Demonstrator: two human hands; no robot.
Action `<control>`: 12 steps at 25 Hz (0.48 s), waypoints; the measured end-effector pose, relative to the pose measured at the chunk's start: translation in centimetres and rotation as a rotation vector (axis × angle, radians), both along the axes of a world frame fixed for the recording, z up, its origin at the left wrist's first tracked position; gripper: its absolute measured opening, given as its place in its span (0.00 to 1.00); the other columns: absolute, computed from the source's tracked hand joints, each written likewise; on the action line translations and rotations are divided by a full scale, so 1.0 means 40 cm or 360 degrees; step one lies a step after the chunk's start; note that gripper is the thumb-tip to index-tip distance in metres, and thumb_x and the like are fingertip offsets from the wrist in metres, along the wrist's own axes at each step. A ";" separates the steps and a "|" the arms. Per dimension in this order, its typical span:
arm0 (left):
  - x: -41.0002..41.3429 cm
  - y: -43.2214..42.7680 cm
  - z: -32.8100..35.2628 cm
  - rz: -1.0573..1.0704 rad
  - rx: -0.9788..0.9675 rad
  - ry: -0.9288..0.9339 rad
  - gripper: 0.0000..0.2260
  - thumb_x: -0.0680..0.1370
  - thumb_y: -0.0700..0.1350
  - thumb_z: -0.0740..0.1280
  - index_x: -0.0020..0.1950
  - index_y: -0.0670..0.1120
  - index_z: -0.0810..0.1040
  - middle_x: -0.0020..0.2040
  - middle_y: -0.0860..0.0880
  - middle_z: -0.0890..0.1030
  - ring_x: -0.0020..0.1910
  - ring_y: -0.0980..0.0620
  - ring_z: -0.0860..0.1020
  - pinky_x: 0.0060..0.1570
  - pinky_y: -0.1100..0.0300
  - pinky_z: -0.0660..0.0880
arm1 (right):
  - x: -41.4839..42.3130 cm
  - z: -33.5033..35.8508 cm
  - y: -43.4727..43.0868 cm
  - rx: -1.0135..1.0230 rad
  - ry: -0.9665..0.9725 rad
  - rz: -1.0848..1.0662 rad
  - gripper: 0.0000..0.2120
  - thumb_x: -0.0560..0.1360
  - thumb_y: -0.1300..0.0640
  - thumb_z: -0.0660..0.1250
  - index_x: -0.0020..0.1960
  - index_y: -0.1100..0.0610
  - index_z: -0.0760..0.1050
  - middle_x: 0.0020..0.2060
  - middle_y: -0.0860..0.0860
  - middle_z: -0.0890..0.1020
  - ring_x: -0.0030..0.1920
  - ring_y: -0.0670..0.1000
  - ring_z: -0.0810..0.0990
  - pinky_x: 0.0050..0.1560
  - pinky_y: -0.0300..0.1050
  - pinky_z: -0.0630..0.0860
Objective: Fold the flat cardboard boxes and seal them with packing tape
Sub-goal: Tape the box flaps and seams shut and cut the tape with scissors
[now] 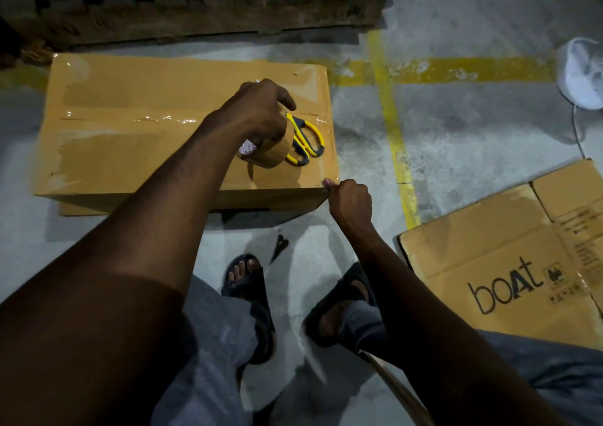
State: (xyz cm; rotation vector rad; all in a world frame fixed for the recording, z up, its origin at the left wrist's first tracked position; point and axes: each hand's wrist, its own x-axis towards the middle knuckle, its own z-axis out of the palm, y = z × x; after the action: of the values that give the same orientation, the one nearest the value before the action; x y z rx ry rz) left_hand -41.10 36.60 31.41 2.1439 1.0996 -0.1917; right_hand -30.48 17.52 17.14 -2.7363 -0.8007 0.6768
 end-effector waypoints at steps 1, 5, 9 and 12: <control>0.003 -0.002 0.000 0.0009 -0.0008 -0.0002 0.27 0.70 0.36 0.72 0.66 0.55 0.76 0.68 0.43 0.71 0.52 0.47 0.72 0.32 0.63 0.67 | 0.005 0.002 -0.001 -0.0045 -0.0061 0.0085 0.24 0.81 0.42 0.59 0.53 0.64 0.76 0.51 0.63 0.80 0.52 0.64 0.79 0.44 0.50 0.73; 0.009 -0.003 0.000 0.0015 -0.0043 0.0020 0.27 0.70 0.36 0.72 0.66 0.56 0.76 0.68 0.43 0.70 0.50 0.46 0.73 0.29 0.63 0.67 | 0.030 0.005 0.001 -0.0150 -0.0187 0.0375 0.23 0.82 0.44 0.57 0.53 0.65 0.75 0.50 0.64 0.79 0.51 0.65 0.79 0.43 0.51 0.73; 0.005 0.003 -0.005 0.0060 -0.0020 -0.0032 0.27 0.69 0.36 0.71 0.65 0.56 0.76 0.68 0.43 0.71 0.61 0.42 0.73 0.44 0.58 0.69 | 0.088 0.019 0.029 -0.0064 0.0104 0.0321 0.21 0.74 0.42 0.70 0.46 0.61 0.79 0.44 0.61 0.83 0.50 0.62 0.81 0.40 0.47 0.69; -0.003 0.011 -0.006 0.0091 0.0005 -0.0071 0.27 0.69 0.35 0.69 0.65 0.56 0.76 0.68 0.44 0.72 0.64 0.42 0.71 0.49 0.59 0.67 | 0.154 0.060 0.087 0.0133 0.0362 0.0253 0.24 0.68 0.48 0.77 0.62 0.53 0.80 0.48 0.55 0.86 0.58 0.54 0.81 0.54 0.46 0.76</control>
State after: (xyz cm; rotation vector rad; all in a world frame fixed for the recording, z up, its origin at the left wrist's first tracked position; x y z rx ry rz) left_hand -41.22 37.04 31.16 2.1067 1.1349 -0.1152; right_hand -24.32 21.00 19.54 -2.4830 -0.9742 0.9438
